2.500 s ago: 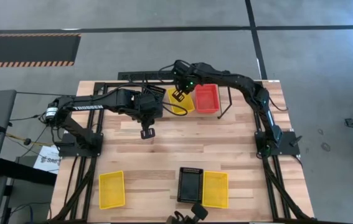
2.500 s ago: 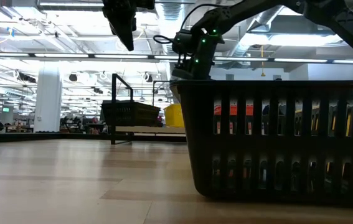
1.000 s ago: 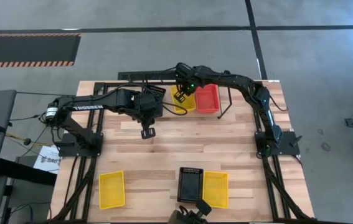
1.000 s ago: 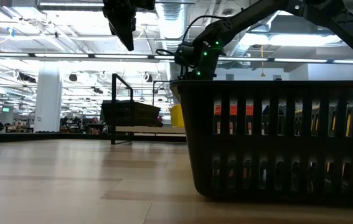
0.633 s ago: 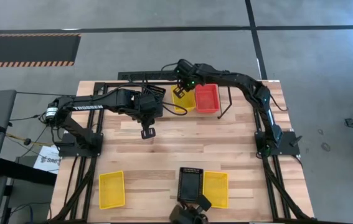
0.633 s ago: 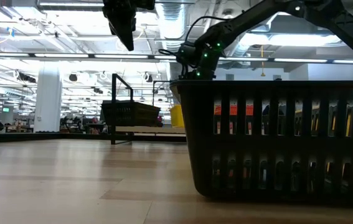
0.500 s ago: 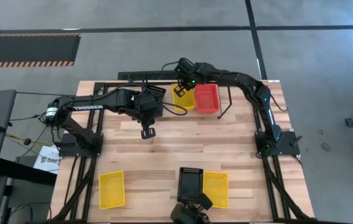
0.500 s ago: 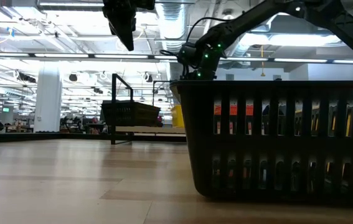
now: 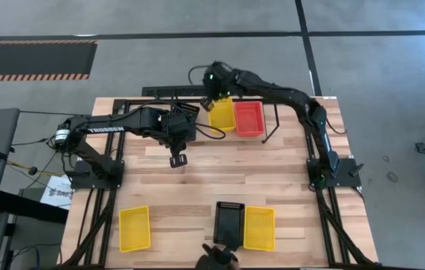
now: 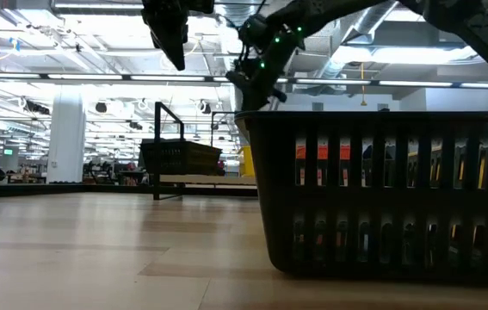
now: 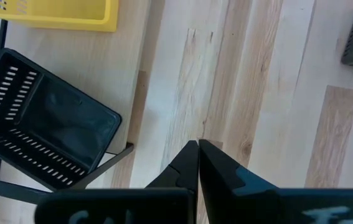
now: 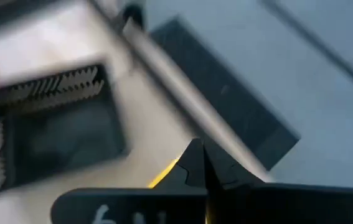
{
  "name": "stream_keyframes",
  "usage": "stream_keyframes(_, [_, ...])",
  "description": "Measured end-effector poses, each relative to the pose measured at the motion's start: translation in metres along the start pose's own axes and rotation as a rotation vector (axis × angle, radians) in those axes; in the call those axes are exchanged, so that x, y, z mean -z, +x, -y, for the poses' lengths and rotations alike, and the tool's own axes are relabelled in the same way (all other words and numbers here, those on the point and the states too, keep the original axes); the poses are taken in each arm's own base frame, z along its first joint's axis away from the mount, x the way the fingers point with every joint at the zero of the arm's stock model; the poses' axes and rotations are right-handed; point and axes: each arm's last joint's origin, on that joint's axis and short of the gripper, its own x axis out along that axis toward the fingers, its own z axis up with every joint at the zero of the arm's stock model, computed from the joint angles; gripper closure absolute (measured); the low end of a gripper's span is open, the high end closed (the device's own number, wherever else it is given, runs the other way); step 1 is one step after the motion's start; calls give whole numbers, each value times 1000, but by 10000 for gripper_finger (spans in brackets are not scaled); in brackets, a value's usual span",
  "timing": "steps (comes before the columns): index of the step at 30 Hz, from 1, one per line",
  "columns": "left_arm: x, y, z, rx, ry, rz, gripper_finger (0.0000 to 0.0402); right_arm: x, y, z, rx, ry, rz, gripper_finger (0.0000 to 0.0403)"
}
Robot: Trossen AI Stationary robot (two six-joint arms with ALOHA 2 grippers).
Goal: Stack baskets on shelf by color
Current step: Adjust all the bins on the shelf
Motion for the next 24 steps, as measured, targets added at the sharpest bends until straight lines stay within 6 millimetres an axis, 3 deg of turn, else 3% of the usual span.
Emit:
stream_keyframes(2, [0,0,0,0,0,0,401,-4,5,13,2,21,21,403])
stream_keyframes(7, [0,0,0,0,-1,0,401,13,31,41,-64,72,-124,403])
stream_keyframes(10, [0,0,0,4,-7,-1,402,23,45,47,-62,64,-189,403])
stream_keyframes(17, [0,0,1,16,-9,-1,401,34,67,50,-71,56,-235,403])
stream_keyframes(24, [0,0,1,16,-11,-1,401,35,65,42,-88,21,-249,403])
